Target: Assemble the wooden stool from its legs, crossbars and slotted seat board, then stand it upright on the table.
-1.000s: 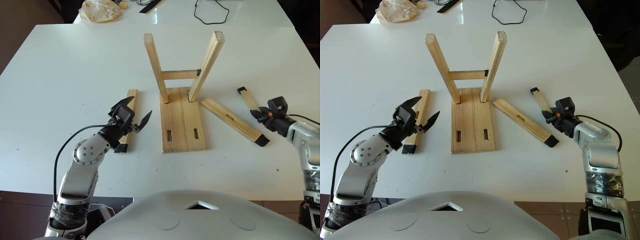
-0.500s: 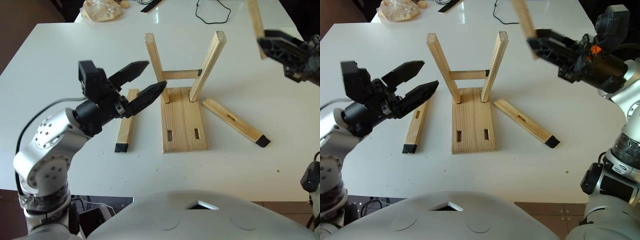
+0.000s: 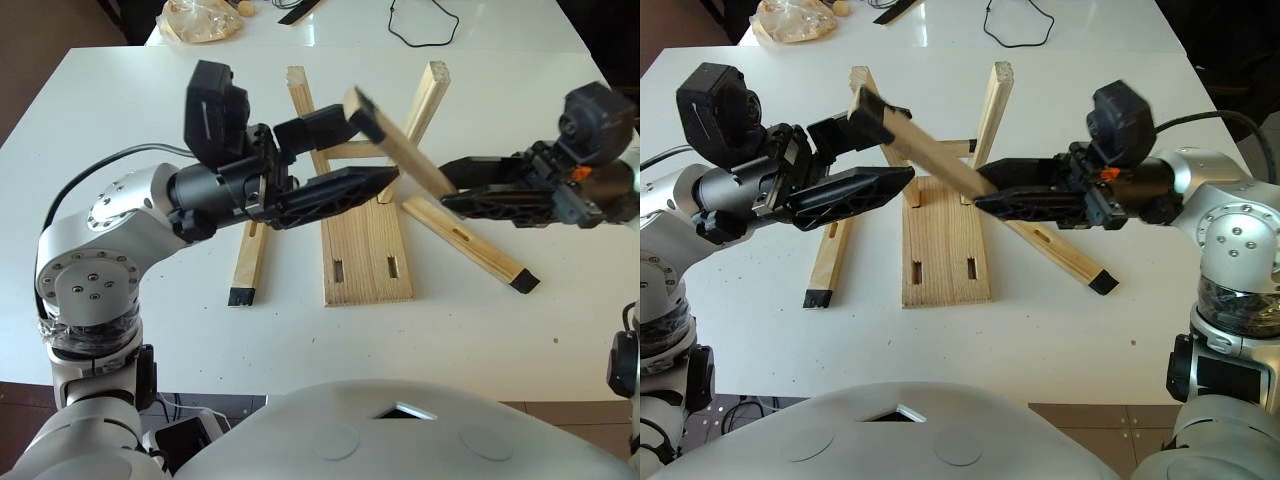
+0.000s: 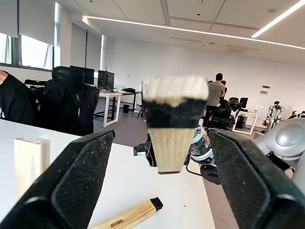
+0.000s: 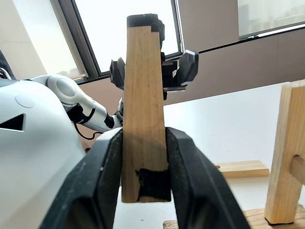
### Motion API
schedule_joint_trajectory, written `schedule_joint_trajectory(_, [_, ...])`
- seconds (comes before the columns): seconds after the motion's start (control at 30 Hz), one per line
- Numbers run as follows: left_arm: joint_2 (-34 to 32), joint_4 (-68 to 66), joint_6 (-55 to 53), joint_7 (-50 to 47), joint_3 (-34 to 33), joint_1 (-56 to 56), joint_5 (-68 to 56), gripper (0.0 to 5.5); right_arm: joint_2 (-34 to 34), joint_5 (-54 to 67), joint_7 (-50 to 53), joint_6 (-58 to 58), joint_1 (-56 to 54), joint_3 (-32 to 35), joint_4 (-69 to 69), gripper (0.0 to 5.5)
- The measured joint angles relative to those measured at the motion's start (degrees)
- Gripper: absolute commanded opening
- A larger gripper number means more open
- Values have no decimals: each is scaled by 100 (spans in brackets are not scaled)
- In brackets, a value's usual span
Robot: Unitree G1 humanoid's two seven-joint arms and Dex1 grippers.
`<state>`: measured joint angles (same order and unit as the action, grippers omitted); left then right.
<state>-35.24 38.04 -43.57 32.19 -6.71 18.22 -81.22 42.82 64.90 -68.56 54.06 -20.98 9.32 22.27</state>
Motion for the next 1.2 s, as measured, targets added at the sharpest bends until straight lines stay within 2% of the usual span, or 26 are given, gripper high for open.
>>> schedule_joint_trajectory(0.27, [-10, 280, -22, 163, 383, -210, 321, 363, -20, -479, -158, -368, 14, -487, -88, 130])
schedule_joint_trajectory(0.8, [-144, 220, 56, 302, 355, -393, 587, 134, -75, -775, -324, -853, 278, -741, -54, 130])
schedule_joint_trajectory(1.13, [-346, 166, 49, 519, 377, -449, 736, 131, -86, -938, -286, -1013, 409, -885, 31, 130])
schedule_joint_trajectory(1.17, [-352, 158, 50, 540, 377, -449, 751, 130, -94, -944, -267, -1027, 423, -892, 35, 166])
schedule_joint_trajectory(1.2, [-364, 147, 51, 554, 377, -449, 778, 130, -110, -988, -231, -1049, 432, -900, 42, 172])
